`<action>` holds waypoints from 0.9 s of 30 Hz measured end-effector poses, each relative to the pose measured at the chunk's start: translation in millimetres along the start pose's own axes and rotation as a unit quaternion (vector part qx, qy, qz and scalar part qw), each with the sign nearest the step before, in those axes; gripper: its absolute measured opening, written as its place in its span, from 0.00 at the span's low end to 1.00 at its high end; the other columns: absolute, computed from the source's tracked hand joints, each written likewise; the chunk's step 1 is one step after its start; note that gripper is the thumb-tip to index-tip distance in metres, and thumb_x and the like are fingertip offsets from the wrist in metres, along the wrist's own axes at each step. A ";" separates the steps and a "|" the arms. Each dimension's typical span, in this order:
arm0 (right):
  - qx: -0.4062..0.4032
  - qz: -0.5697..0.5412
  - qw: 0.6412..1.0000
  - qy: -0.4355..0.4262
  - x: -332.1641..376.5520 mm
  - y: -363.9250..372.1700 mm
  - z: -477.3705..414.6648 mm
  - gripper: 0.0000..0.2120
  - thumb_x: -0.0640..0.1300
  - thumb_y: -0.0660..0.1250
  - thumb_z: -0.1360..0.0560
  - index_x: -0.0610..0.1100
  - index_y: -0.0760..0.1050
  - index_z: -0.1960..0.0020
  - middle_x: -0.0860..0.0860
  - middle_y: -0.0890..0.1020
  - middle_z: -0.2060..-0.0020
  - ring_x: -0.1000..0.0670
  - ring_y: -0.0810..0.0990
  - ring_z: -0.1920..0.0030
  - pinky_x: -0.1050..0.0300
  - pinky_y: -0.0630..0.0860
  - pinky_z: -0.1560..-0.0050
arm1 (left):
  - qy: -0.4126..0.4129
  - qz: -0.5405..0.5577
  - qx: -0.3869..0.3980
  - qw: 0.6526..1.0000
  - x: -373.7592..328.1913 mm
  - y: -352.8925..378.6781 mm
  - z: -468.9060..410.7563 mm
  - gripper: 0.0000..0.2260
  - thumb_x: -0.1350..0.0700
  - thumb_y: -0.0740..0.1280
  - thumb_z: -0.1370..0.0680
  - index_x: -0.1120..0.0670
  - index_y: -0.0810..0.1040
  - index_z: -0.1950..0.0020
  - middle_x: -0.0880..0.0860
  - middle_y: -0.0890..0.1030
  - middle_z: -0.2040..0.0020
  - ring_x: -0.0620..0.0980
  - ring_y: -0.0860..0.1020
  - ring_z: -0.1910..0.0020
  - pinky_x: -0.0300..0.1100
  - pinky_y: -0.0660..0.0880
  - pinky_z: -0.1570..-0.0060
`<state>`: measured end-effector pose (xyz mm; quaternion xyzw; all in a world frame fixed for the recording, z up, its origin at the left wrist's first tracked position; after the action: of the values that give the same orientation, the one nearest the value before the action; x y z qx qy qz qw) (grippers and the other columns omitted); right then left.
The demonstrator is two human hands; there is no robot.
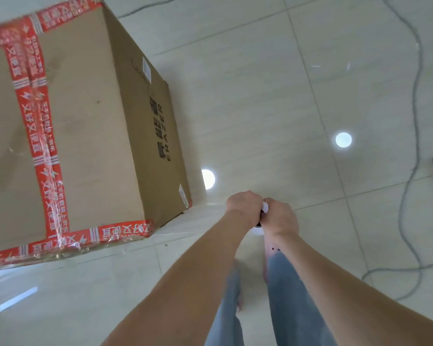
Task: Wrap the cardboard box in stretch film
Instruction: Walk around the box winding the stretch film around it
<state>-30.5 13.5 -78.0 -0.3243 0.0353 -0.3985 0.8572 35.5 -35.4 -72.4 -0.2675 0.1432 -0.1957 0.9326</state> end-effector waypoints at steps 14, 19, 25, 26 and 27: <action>-0.035 0.087 0.986 -0.140 126.1 -76.6 -82.2 0.09 0.41 0.61 0.26 0.44 0.77 0.49 0.44 0.81 0.51 0.40 0.79 0.51 0.56 0.68 0.60 | -0.114 0.098 -0.109 0.983 88.5 -107.6 -45.3 0.10 0.61 0.59 0.25 0.56 0.78 0.48 0.53 0.76 0.56 0.54 0.74 0.59 0.43 0.69 0.64; -0.024 0.089 0.984 -0.155 158.8 -76.2 -93.9 0.10 0.39 0.59 0.27 0.43 0.76 0.49 0.44 0.80 0.51 0.41 0.76 0.54 0.56 0.67 0.61 | -0.153 0.141 -0.112 0.972 123.2 -116.5 -52.0 0.13 0.62 0.59 0.25 0.54 0.79 0.46 0.53 0.78 0.53 0.54 0.74 0.58 0.43 0.70 0.64; -0.027 -0.031 0.995 -0.094 158.5 -76.9 -101.0 0.12 0.44 0.64 0.27 0.42 0.70 0.45 0.45 0.79 0.52 0.42 0.76 0.56 0.55 0.69 0.62 | -0.200 0.193 -0.139 0.950 151.0 -122.2 -46.4 0.11 0.61 0.57 0.23 0.56 0.76 0.45 0.56 0.79 0.50 0.57 0.77 0.54 0.44 0.72 0.62; -0.029 -0.058 0.995 -0.075 155.6 -77.8 -102.0 0.14 0.45 0.66 0.27 0.41 0.69 0.45 0.45 0.78 0.51 0.41 0.78 0.53 0.55 0.70 0.60 | -0.206 0.192 -0.137 0.950 153.9 -124.0 -46.6 0.11 0.60 0.57 0.24 0.56 0.76 0.46 0.55 0.79 0.51 0.56 0.76 0.56 0.43 0.72 0.62; -0.030 -0.067 0.995 -0.064 154.2 -78.2 -102.0 0.15 0.46 0.66 0.27 0.41 0.69 0.44 0.45 0.78 0.50 0.41 0.78 0.50 0.54 0.70 0.60 | -0.207 0.183 -0.134 0.952 154.9 -126.2 -47.2 0.11 0.60 0.57 0.24 0.55 0.76 0.46 0.55 0.79 0.51 0.55 0.76 0.58 0.43 0.71 0.63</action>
<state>-9.9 -186.1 -82.1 -0.3759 -0.0292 -0.4323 0.8191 118.2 -223.1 -65.9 -0.3941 0.0188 0.0592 0.9170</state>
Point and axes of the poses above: each hand's wrist, its own z-axis away from the middle knuckle, its own y-axis out of the palm, x = y × z, the point moved 9 cm from there along -z, towards the middle knuckle
